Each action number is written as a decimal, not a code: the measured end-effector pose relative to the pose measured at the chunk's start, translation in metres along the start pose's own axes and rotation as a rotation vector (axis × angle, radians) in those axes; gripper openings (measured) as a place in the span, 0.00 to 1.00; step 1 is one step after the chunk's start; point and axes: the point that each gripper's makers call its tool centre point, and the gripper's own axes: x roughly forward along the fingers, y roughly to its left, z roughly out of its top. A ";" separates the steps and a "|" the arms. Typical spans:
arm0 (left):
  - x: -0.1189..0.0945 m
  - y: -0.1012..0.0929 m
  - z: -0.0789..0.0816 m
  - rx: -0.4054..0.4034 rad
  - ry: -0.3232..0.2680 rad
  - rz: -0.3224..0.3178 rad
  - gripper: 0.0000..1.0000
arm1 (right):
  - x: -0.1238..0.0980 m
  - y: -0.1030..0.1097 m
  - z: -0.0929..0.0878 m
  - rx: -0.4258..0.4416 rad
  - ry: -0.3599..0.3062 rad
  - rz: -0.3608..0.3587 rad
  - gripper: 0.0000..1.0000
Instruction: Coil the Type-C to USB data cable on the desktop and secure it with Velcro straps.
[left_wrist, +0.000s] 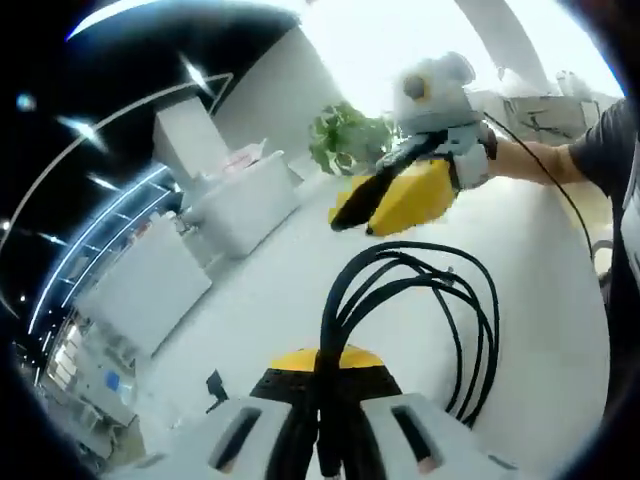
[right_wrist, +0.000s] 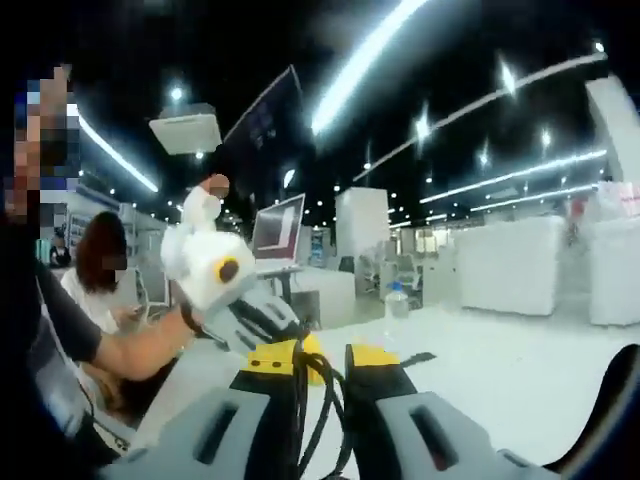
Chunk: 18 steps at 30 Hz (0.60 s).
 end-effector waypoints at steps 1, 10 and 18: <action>-0.003 0.005 -0.005 0.001 -0.007 0.018 0.04 | 0.002 -0.009 0.002 -0.041 -0.013 -0.028 0.16; -0.017 0.016 -0.037 -0.115 -0.116 0.086 0.04 | 0.091 -0.053 -0.094 -0.389 0.248 -0.077 0.18; -0.010 0.020 -0.076 -0.145 -0.025 0.145 0.04 | 0.172 -0.059 -0.167 -0.424 0.360 -0.006 0.18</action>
